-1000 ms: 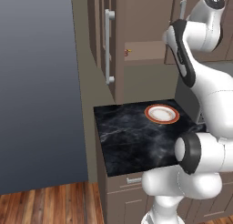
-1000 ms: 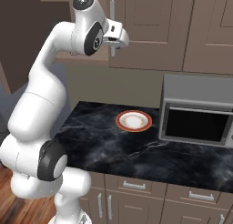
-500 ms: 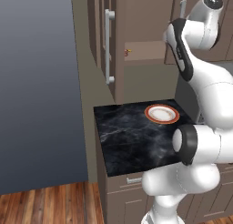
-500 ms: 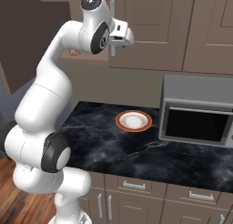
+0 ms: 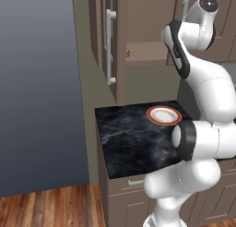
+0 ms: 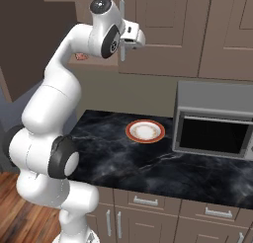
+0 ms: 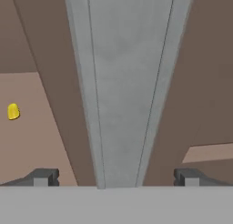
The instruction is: Pick the bar soap and soap dispenser from the cabinet and place them on the counter.
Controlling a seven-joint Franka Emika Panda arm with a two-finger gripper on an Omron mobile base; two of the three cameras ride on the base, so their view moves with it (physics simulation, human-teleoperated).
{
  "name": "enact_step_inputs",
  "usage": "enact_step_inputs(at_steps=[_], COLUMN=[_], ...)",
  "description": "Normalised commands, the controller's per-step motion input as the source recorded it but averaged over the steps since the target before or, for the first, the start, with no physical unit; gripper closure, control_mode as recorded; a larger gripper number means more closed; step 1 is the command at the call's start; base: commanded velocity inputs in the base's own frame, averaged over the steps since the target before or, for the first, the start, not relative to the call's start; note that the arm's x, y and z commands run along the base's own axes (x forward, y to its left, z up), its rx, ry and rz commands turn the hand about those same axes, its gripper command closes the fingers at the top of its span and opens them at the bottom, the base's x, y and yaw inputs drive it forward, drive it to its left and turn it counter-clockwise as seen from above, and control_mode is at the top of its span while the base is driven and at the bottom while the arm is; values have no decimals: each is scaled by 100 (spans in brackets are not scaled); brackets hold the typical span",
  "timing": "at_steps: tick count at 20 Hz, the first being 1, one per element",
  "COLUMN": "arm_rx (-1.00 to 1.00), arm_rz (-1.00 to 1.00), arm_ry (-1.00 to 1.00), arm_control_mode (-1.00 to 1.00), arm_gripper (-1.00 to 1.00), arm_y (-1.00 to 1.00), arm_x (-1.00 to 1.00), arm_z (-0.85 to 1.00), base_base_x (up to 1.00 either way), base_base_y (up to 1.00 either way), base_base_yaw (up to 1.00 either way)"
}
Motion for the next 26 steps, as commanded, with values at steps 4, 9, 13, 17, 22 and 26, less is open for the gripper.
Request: enact_step_inputs(at_steps=[4, 9, 13, 17, 22, 26], arm_rx=[0, 0, 0, 0, 0, 0], arm_rz=[3, 2, 1, 1, 0, 0], arm_ry=[-8, -5, 0, 6, 12, 6], arm_control_mode=[-100, -100, -100, -100, -100, -100], arm_gripper=[-100, 100, 100, 100, 100, 100], arm_y=[-14, -8, -1, -1, -2, -4], arm_x=[29, 16, 4, 0, -13, -42], arm_z=[-2, 0, 0, 0, -11, -15], base_base_x=[0, 0, 0, 0, 0, 0], base_base_y=[0, 0, 0, 0, 0, 0], base_base_yaw=[0, 0, 0, 0, 0, 0])
